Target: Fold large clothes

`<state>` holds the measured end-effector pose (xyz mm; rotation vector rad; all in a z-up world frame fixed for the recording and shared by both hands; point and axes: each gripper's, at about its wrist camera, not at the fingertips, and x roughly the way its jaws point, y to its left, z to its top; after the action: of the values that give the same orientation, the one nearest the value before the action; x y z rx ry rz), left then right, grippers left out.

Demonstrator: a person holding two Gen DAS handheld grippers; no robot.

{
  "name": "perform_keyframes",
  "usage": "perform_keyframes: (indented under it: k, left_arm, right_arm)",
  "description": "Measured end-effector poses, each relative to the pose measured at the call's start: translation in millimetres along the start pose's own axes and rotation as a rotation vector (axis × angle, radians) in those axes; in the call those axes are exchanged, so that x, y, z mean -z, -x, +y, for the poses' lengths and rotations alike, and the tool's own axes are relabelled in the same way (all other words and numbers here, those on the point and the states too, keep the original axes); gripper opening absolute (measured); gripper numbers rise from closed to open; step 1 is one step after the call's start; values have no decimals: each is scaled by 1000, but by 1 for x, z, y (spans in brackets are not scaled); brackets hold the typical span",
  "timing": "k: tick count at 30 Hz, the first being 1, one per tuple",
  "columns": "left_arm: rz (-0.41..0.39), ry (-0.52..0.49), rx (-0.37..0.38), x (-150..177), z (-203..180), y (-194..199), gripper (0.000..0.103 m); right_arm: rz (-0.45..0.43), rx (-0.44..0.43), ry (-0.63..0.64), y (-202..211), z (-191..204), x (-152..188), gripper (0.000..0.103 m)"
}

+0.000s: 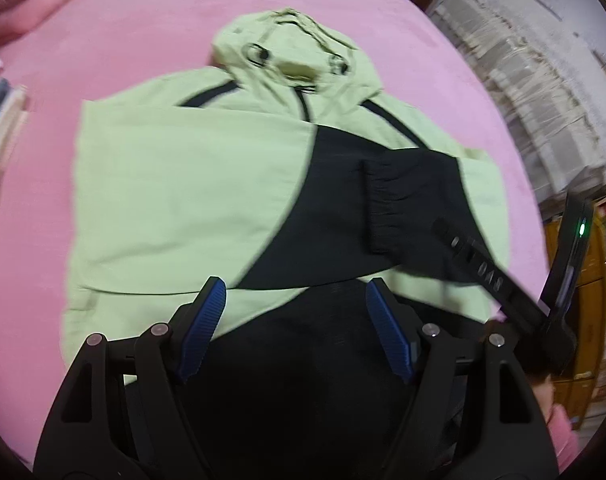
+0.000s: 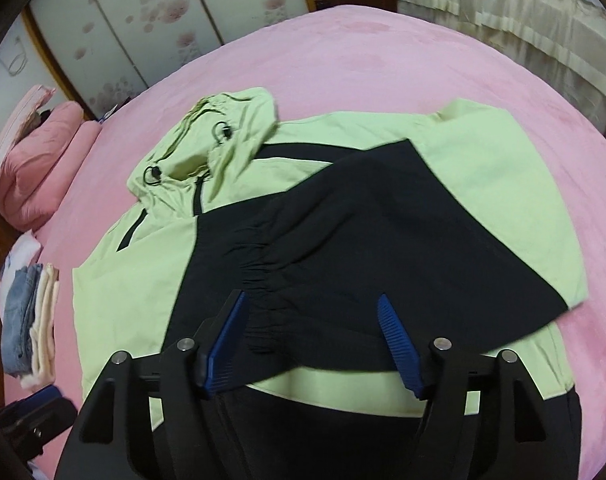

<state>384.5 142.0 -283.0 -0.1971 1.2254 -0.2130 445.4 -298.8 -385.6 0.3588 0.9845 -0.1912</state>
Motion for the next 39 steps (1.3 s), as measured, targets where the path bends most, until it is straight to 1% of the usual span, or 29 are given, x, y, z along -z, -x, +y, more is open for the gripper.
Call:
perform_keyframes:
  k: [2, 4, 6, 8, 9, 10, 11, 12, 14, 17, 18, 20, 22, 24, 28, 33, 37, 38, 39]
  left_arm:
    - [17, 37, 37, -2, -10, -16, 69]
    - [41, 80, 73, -4, -19, -32, 66]
    - [67, 137, 134, -5, -30, -52, 60]
    - [66, 191, 198, -4, -40, -70, 56]
    - [68, 216, 213, -4, -43, -80, 54]
    - [75, 240, 223, -5, -46, -90, 52]
    - [87, 270, 236, -5, -50, -102, 46]
    - [95, 290, 238, -4, -53, -110, 44]
    - [105, 326, 234, -5, -60, -126, 43]
    - [99, 379, 228, -6, -71, -146, 43]
    - [97, 392, 223, -6, -71, -150, 43]
    - [92, 417, 190, -8, -78, -163, 43]
    - [92, 416, 154, -11, -81, -171, 43]
    - [91, 408, 100, -14, -93, -180, 43]
    - [100, 407, -4, -20, -116, -190, 43]
    - [124, 410, -104, -28, -142, -203, 43]
    - [142, 478, -143, -33, -157, -211, 43]
    - [136, 480, -151, -34, -161, -213, 43]
    - [117, 481, -153, -36, -167, -216, 41]
  right_arm:
    - [17, -3, -17, 7, -14, 6, 72]
    - [41, -6, -25, 8, -25, 11, 73]
    - [75, -13, -29, 8, -36, 18, 73]
    - [114, -26, -20, 9, -48, 27, 73]
    - [126, -31, -13, 10, -54, 30, 73]
    - [132, -32, -8, 12, -61, 34, 73]
    - [136, -34, -2, 16, -70, 39, 73]
    - [136, -40, 2, 16, -77, 42, 73]
    - [136, -39, 12, 24, -93, 49, 73]
    - [116, 1, 53, 31, -115, 56, 73]
    - [111, 16, 70, 33, -120, 58, 73]
    - [113, 50, 117, 32, -132, 59, 73]
    - [123, 73, 155, 28, -146, 59, 73]
    - [126, 82, 164, 27, -157, 58, 73]
    - [134, 76, 149, 26, -186, 54, 73]
    - [126, 73, 146, 32, -204, 50, 76]
    - [126, 61, 142, 38, -213, 54, 77]
    - [127, 61, 143, 36, -211, 53, 77]
    - [129, 57, 141, 37, -213, 55, 77]
